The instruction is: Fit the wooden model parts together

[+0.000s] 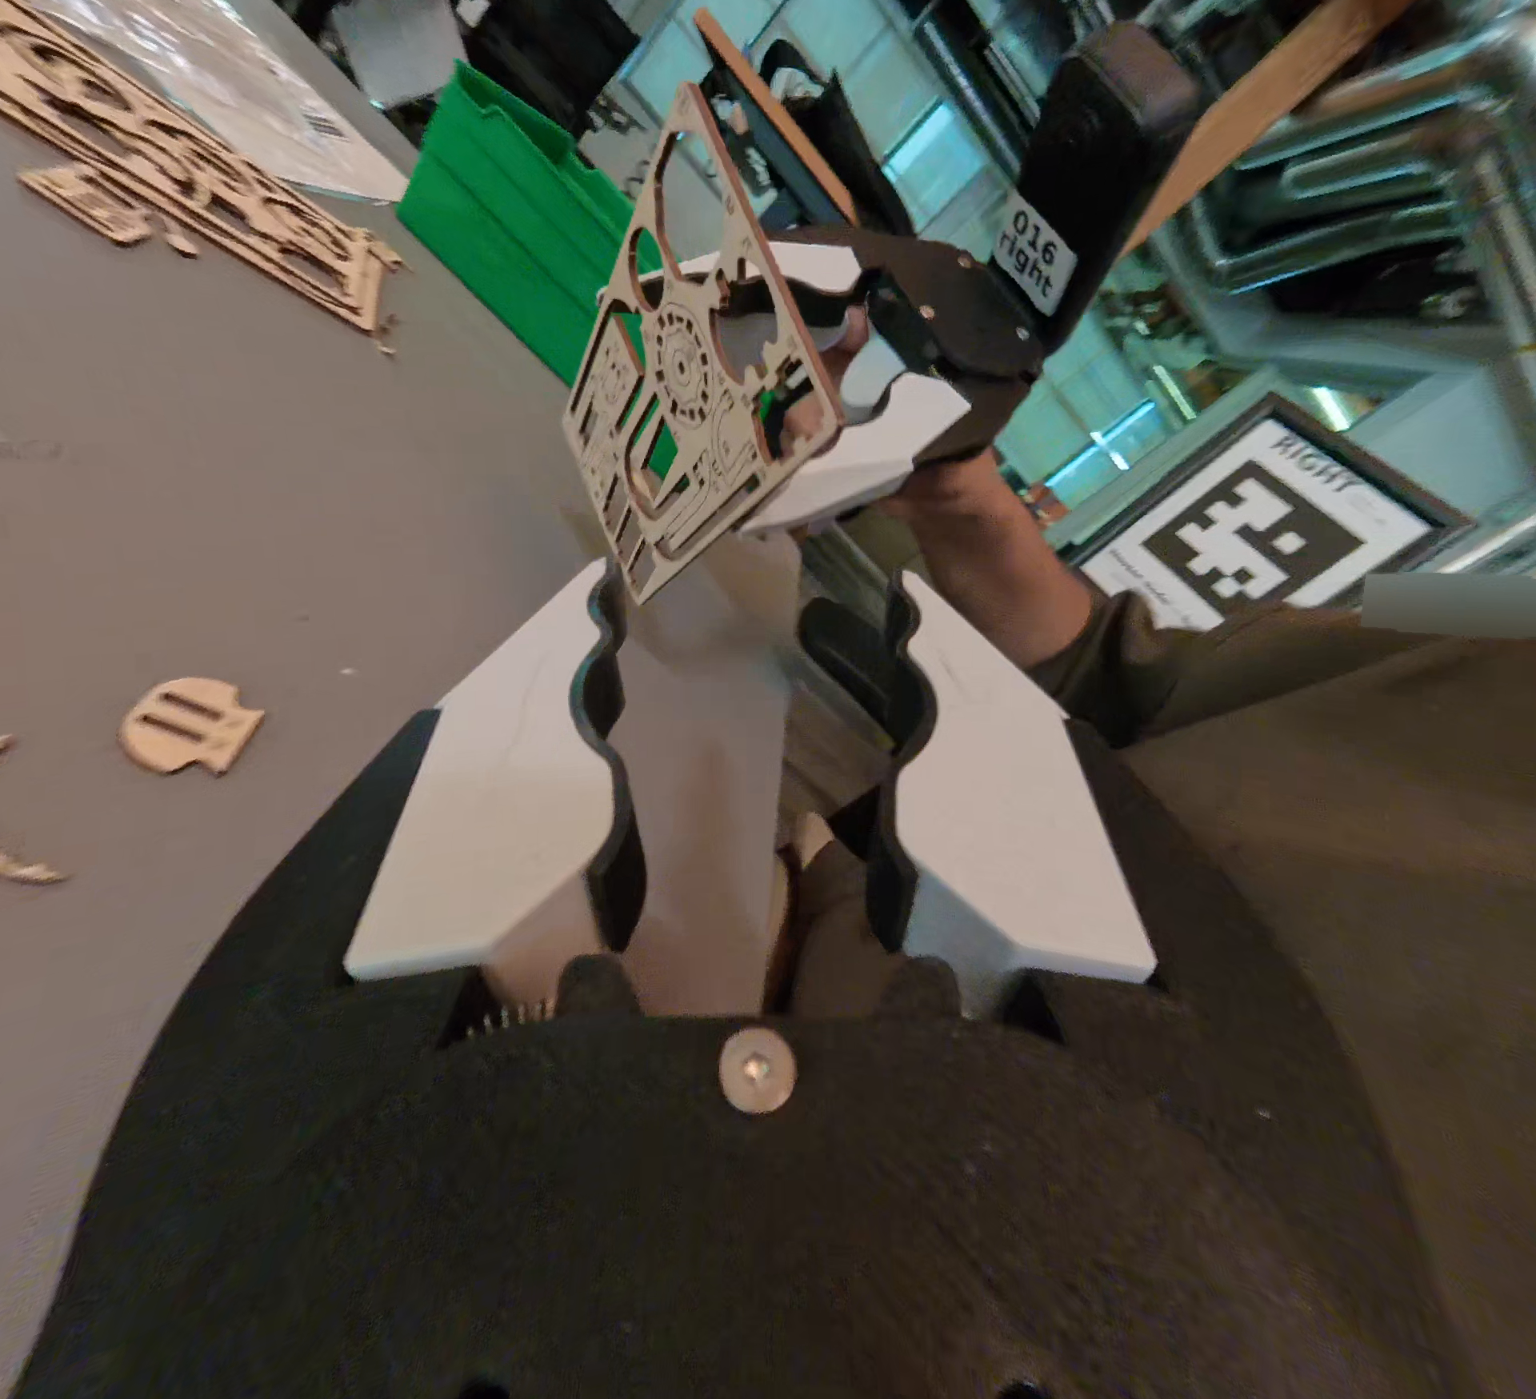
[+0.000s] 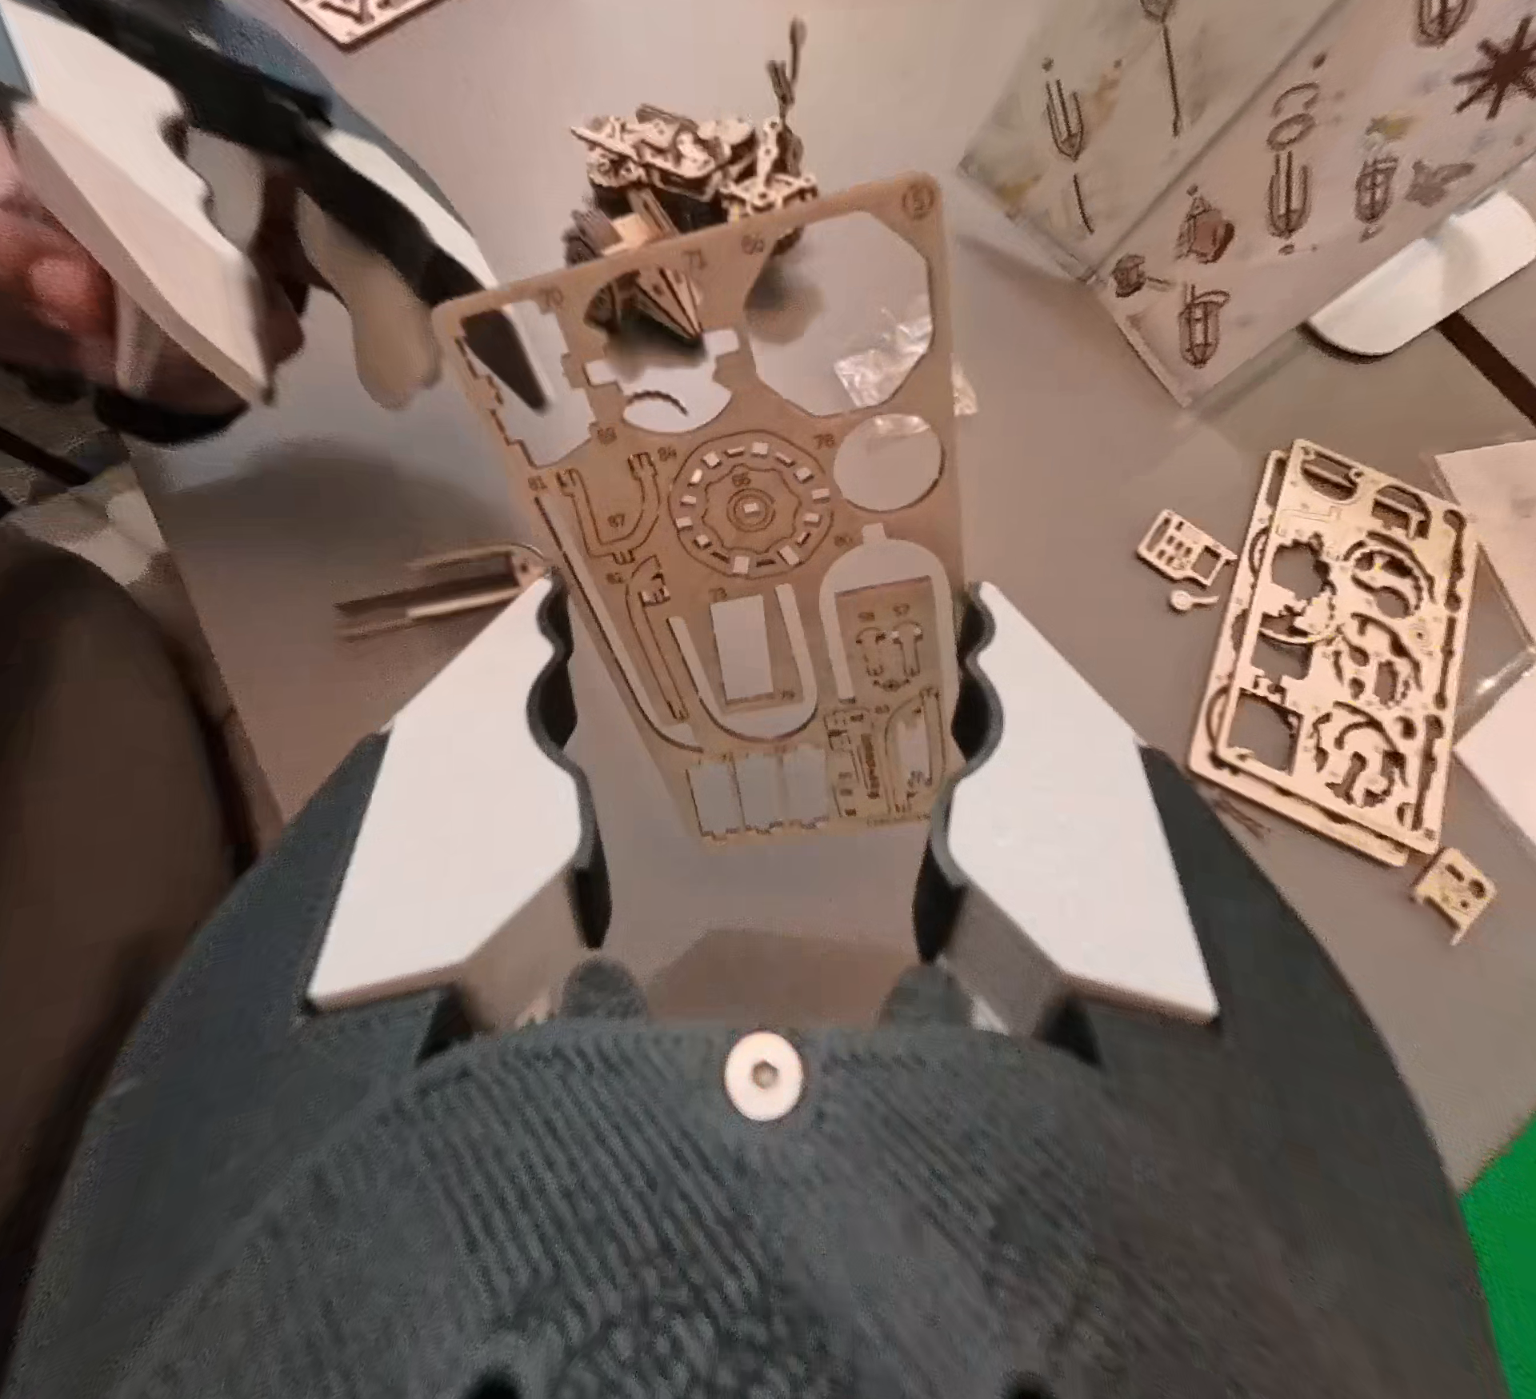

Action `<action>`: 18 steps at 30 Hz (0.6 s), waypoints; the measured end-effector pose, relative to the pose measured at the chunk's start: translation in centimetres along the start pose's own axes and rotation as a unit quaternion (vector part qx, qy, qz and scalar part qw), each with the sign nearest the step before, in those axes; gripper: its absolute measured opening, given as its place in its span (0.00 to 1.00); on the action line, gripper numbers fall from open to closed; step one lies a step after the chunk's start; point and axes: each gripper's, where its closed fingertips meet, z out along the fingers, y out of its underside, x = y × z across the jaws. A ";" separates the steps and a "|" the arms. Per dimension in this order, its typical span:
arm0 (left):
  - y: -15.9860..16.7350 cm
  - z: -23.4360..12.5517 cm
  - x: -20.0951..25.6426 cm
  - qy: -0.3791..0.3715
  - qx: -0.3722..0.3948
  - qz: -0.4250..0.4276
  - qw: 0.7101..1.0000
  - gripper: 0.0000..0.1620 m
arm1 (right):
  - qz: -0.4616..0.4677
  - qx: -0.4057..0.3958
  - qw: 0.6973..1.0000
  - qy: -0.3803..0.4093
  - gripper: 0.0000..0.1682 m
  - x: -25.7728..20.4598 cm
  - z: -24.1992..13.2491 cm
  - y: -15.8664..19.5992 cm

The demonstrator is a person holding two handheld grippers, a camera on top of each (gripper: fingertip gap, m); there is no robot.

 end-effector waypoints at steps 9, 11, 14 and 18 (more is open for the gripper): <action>-0.5 0.6 1.2 0.047 0.032 -0.050 0.997 0.27 | -0.057 -0.014 0.988 0.141 0.56 -2.8 0.0 -0.9; -0.4 0.6 1.1 0.051 0.029 -0.058 0.997 0.24 | -0.039 -0.004 0.990 0.133 0.56 -3.5 0.2 -0.9; -0.3 0.5 0.8 0.057 0.028 -0.075 0.995 0.09 | -0.052 0.006 0.990 0.134 0.56 -3.7 0.4 -0.7; -0.8 -0.4 -0.5 0.054 0.038 -0.106 0.992 0.02 | -0.073 0.073 0.988 0.116 0.53 -4.0 -0.2 -1.4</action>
